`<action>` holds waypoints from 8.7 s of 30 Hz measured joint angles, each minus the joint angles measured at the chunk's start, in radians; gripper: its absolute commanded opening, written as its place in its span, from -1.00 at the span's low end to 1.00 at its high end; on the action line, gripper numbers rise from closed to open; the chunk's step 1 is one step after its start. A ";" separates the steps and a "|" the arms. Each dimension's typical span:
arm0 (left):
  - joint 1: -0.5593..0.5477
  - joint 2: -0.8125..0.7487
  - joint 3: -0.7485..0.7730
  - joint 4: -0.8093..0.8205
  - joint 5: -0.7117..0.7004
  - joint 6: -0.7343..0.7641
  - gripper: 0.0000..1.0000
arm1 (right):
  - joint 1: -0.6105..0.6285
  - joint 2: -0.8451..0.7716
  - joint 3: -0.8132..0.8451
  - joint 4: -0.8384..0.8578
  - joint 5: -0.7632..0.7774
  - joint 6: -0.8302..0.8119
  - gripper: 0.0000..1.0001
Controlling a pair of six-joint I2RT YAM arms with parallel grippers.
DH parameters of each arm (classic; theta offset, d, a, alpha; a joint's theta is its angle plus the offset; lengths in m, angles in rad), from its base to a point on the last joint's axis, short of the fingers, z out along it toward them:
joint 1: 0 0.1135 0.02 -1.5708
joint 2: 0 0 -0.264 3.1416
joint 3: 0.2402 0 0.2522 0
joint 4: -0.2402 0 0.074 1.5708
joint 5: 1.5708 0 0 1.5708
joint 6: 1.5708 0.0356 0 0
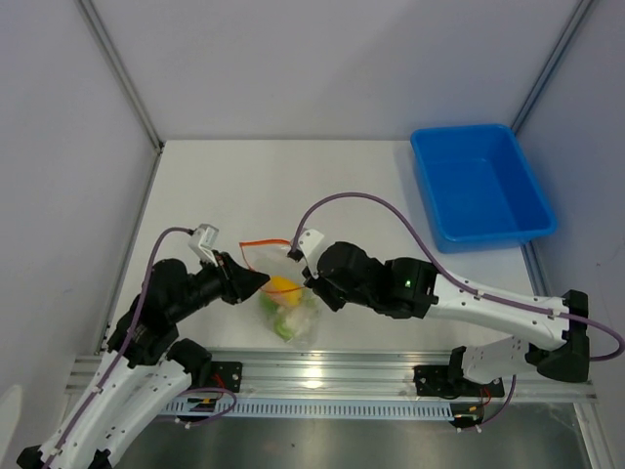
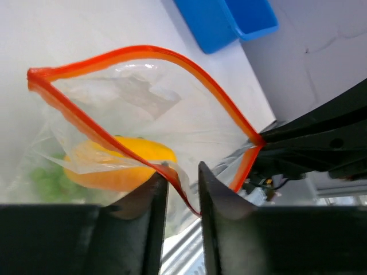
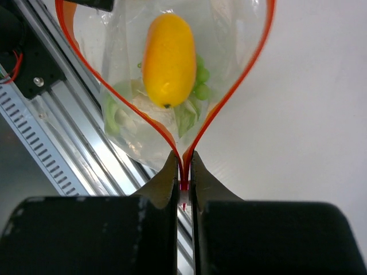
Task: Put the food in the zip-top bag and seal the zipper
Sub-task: Zip the zipper food storage bag at the center of the board.
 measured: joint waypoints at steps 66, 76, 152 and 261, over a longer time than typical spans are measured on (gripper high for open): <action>-0.169 0.580 0.156 0.312 0.565 0.696 0.48 | -0.217 -0.134 -0.013 -0.035 -0.421 -0.175 -1.00; -0.173 0.581 0.180 0.258 0.507 0.715 -0.13 | -0.245 -0.150 -0.033 -0.042 -0.438 -0.175 -1.00; -0.169 0.607 0.258 0.335 0.648 0.565 0.10 | -0.538 -0.403 -0.571 0.541 -0.914 0.148 -1.00; -0.214 0.757 0.301 0.307 0.572 0.536 -0.99 | -0.500 -0.435 -0.646 0.681 -0.813 0.215 -0.55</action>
